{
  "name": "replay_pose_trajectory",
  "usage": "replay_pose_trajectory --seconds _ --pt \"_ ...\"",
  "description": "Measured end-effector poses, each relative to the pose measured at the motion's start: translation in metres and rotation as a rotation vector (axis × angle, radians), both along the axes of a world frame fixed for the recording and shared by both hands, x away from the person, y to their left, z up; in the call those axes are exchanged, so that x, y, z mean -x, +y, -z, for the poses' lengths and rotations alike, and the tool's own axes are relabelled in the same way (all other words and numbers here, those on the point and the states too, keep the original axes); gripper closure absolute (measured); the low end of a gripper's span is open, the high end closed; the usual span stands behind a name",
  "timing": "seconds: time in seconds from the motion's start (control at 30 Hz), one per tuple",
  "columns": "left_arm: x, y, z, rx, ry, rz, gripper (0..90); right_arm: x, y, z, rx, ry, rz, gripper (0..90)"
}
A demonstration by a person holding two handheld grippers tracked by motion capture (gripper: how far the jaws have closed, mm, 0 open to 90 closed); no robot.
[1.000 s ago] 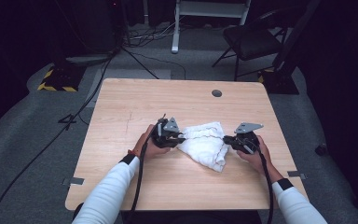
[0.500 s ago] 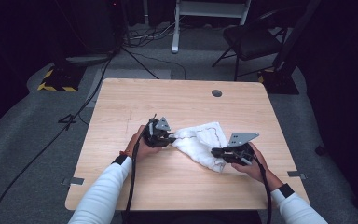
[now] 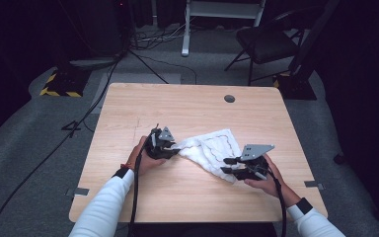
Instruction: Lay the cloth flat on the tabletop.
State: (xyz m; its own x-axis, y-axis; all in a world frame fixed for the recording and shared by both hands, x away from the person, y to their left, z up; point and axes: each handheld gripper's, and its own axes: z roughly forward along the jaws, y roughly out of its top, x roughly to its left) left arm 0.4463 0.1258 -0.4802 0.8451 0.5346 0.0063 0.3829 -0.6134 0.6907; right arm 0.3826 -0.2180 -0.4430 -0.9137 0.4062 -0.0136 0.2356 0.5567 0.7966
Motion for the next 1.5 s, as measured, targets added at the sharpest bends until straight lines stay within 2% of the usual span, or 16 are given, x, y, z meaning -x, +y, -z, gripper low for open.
replay_pose_trajectory --seconds 0.07,0.13,0.23,0.33,0.47,0.57,0.77,0.83,0.9,0.97,1.07,1.13,1.23,1.3,1.4,1.5 --pt "0.000 0.002 -0.001 0.004 0.000 -0.012 64.2 -0.005 -0.007 -0.004 -0.009 -0.018 0.031 61.5" --pt "-0.001 0.004 -0.003 0.007 0.000 -0.015 62.4 -0.015 -0.015 -0.008 -0.018 -0.031 0.087 61.1" --pt "-0.003 0.008 -0.004 0.018 0.002 -0.036 60.4 -0.034 -0.026 -0.009 -0.005 -0.044 0.176 59.8" --pt "-0.006 0.009 -0.003 0.037 0.007 -0.053 59.4 -0.060 -0.033 -0.005 -0.002 -0.009 0.264 58.2" --pt "-0.008 0.008 0.001 0.021 0.026 -0.037 60.3 -0.088 -0.033 0.005 0.039 0.023 0.328 55.8" --pt "-0.010 0.009 0.003 0.023 0.038 -0.036 60.3 -0.102 -0.030 0.012 0.045 0.062 0.343 53.3" --pt "-0.011 0.009 0.006 0.022 0.065 -0.039 59.2 -0.125 -0.016 0.021 0.062 0.086 0.374 50.3" --pt "-0.012 0.008 0.008 0.023 0.072 -0.057 57.0 -0.132 -0.012 0.026 0.082 0.096 0.382 49.1" --pt "-0.013 0.008 0.010 0.031 0.086 -0.084 51.0 -0.138 -0.009 0.032 0.087 0.115 0.389 48.5" --pt "-0.014 0.008 0.012 0.028 0.102 -0.088 48.1 -0.142 -0.007 0.040 0.097 0.138 0.393 47.0" --pt "-0.015 0.007 0.013 0.023 0.100 -0.103 44.7 -0.146 -0.005 0.048 0.108 0.158 0.405 46.4" --pt "-0.016 0.006 0.013 0.009 0.084 -0.111 41.5 -0.147 -0.005 0.048 0.092 0.158 0.412 46.4" --pt "-0.016 0.004 0.013 -0.006 0.066 -0.107 47.1 -0.149 -0.002 0.048 0.098 0.152 0.422 46.8" --pt "-0.017 0.003 0.012 -0.007 0.070 -0.101 53.2 -0.147 0.002 0.048 0.124 0.130 0.411 52.9" --pt "-0.019 0.001 0.011 -0.005 0.074 -0.085 64.1 -0.144 0.005 0.047 0.121 0.128 0.366 68.9" --pt "-0.021 -0.002 0.011 -0.001 0.076 -0.075 73.2 -0.141 0.008 0.047 0.127 0.122 0.342 80.3"
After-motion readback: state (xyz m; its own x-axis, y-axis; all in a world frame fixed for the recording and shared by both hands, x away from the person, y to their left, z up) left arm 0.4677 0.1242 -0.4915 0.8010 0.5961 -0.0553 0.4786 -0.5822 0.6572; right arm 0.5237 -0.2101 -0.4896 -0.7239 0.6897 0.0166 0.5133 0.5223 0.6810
